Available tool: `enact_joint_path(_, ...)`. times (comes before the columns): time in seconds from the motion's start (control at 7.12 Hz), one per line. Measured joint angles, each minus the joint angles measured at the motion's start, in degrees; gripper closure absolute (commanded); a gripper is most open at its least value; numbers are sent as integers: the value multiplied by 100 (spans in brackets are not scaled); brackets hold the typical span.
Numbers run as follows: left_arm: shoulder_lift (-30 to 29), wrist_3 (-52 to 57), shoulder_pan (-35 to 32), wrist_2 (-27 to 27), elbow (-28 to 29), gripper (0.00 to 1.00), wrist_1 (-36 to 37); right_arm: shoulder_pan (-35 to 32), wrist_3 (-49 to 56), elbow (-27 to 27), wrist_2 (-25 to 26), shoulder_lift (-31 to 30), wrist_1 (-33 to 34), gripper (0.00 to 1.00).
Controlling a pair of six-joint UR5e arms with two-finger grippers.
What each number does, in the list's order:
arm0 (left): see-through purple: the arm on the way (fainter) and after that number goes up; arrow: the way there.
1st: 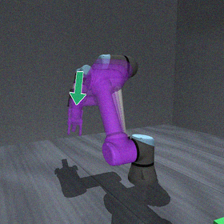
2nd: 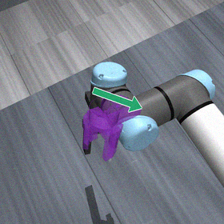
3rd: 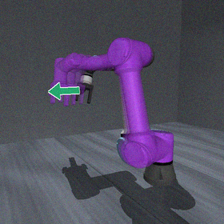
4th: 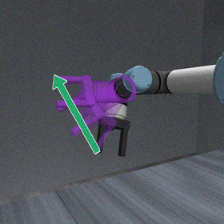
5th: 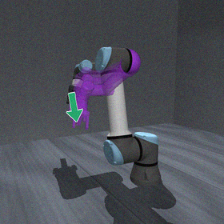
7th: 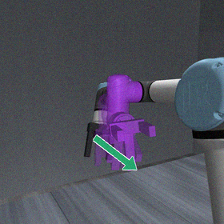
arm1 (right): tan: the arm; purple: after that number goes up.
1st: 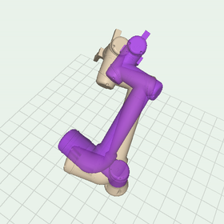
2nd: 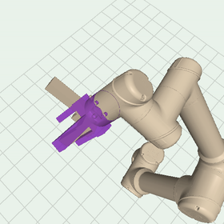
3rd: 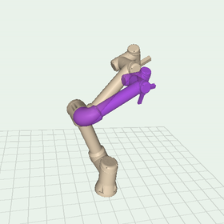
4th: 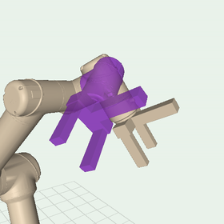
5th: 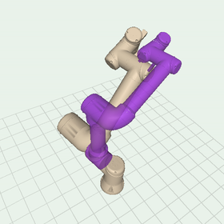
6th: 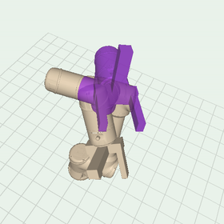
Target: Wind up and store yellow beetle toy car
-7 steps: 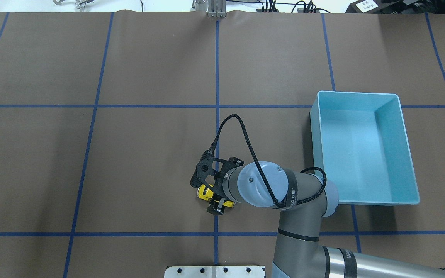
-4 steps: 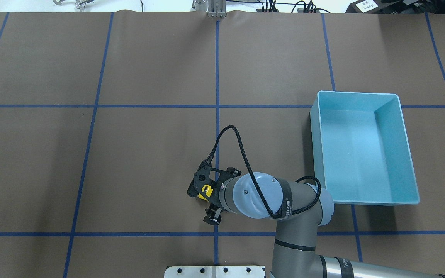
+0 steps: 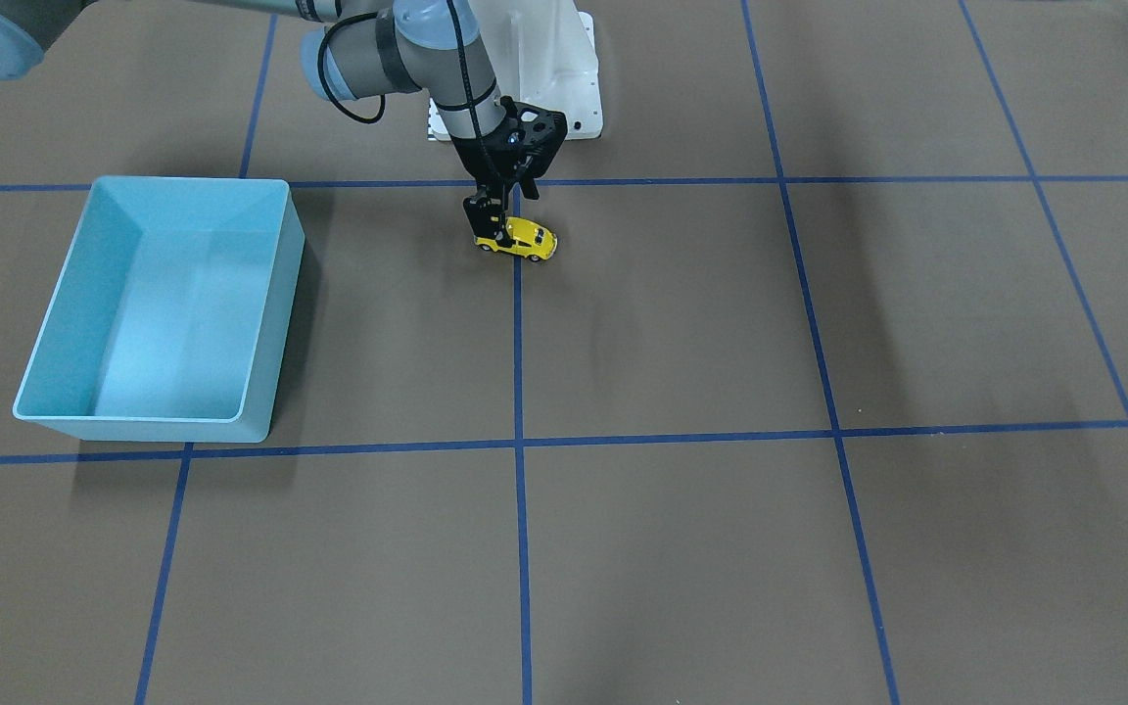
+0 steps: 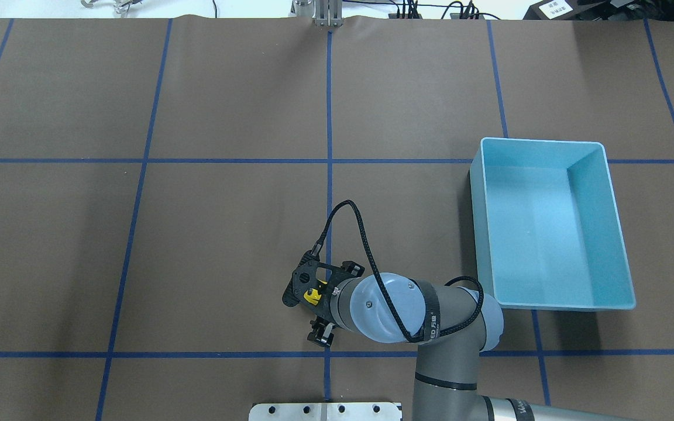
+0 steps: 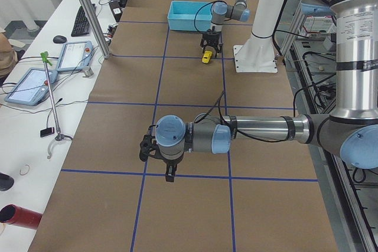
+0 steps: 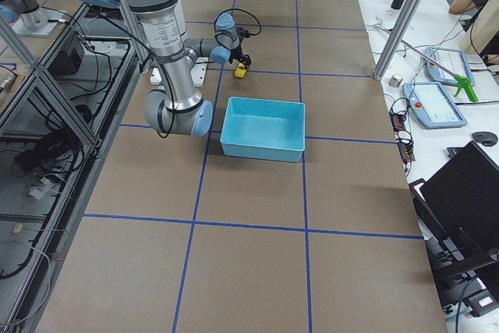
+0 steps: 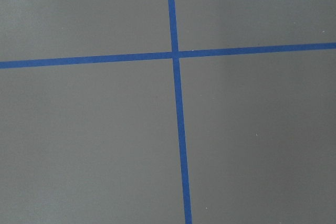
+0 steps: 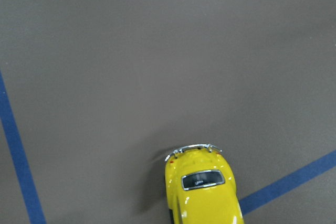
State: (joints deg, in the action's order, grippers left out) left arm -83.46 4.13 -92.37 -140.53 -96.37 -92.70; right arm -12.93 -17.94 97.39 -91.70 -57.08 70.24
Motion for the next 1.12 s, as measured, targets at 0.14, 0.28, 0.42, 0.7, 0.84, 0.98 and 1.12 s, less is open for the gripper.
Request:
enact_joint_path(0.14, 2, 0, 0, 0, 3, 0, 4, 0, 4, 9, 25, -4, 2, 100)
enact_joint_path(0.28, 4, 0, 0, 0, 7, 0, 6, 0, 1, 19, 31, -10, 7, 100)
enact_joint_path(0.42, 5, 0, 0, 0, 10, 0, 6, -16, -8, 51, 25, 0, 8, 100)
enact_joint_path(0.7, 5, 0, 0, 0, 13, 0, 7, -198, -23, 328, -57, 53, 59, 100)
enact_joint_path(0.84, 5, 0, 0, 0, 13, 0, 7, -278, -25, 437, -114, 58, 79, 100)
enact_joint_path(0.98, 5, 0, 0, 0, 13, 0, 5, -324, -24, 480, -146, 54, 85, 100)
enact_joint_path(1.12, 5, 0, 0, 0, 13, 0, 3, -342, -20, 489, -158, 41, 86, 100)
